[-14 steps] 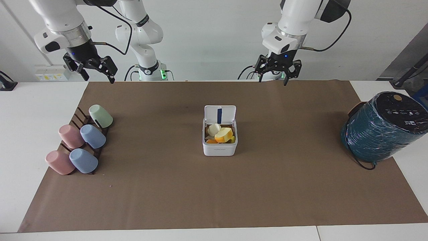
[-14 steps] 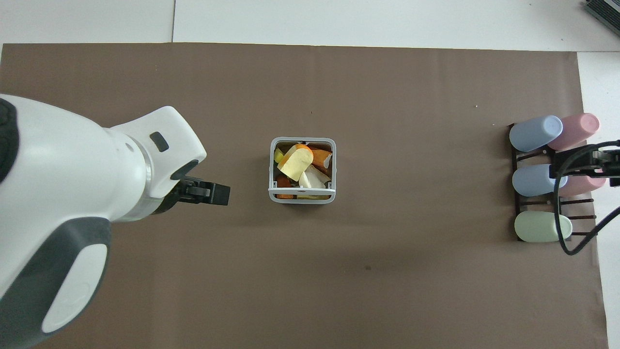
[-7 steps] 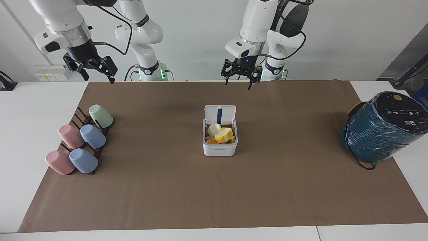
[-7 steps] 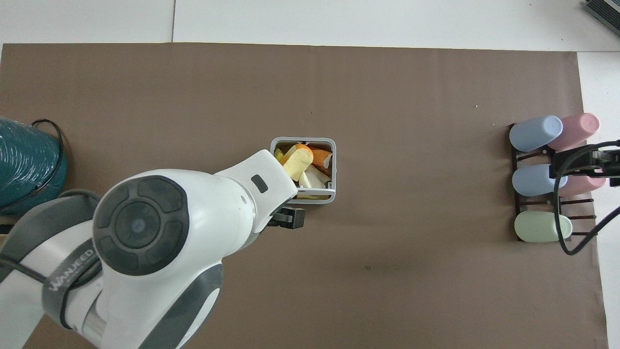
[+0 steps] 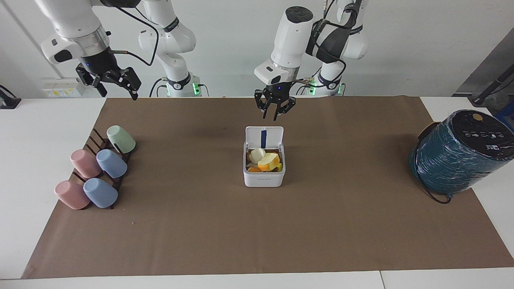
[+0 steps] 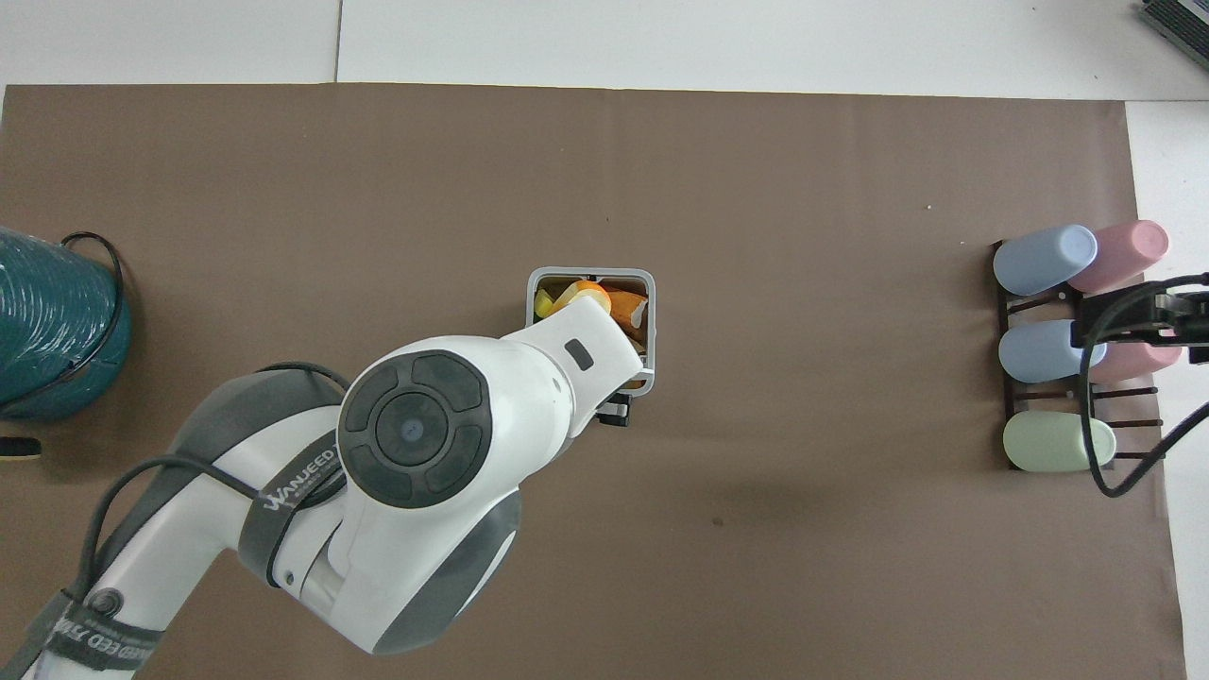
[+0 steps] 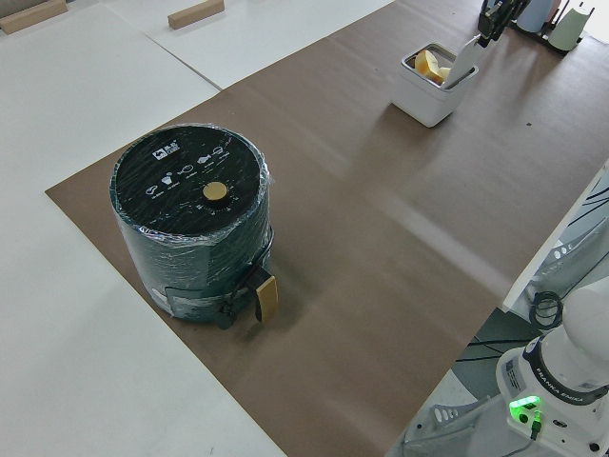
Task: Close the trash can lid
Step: 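Push the white lid down over the bin with the left gripper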
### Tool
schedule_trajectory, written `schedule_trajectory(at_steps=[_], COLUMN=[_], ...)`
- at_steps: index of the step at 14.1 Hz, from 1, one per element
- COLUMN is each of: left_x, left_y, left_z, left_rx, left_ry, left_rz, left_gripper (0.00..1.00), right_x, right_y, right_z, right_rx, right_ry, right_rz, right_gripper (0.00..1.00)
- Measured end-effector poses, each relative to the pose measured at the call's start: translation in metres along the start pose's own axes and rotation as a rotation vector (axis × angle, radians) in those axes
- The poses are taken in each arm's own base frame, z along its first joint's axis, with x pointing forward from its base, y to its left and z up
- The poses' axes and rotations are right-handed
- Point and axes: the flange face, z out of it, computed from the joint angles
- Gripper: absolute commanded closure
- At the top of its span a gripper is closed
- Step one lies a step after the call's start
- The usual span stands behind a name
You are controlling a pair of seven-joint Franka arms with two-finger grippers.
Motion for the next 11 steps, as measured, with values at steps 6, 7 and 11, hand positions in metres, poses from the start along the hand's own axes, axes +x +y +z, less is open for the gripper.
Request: schedule_trajectory(at_steps=[6, 7, 11], left_x=[0.015, 0.019, 0.043], left_y=[-0.003, -0.005, -0.027], left_z=[0.02, 0.023, 0.041], left_rx=[-0.015, -0.018, -0.029], left_ry=[0.042, 0.055, 0.113], left_rz=[-0.016, -0.021, -0.066], left_gripper=[1.0, 1.0, 1.0], right_x=[0.0, 0.0, 0.0], right_y=[0.0, 0.0, 0.0], right_z=[0.0, 0.0, 0.0], right_rx=[0.0, 0.0, 0.0], right_ry=[0.0, 0.0, 0.0], right_rz=[0.0, 0.0, 0.0], right_gripper=[0.0, 0.0, 0.0])
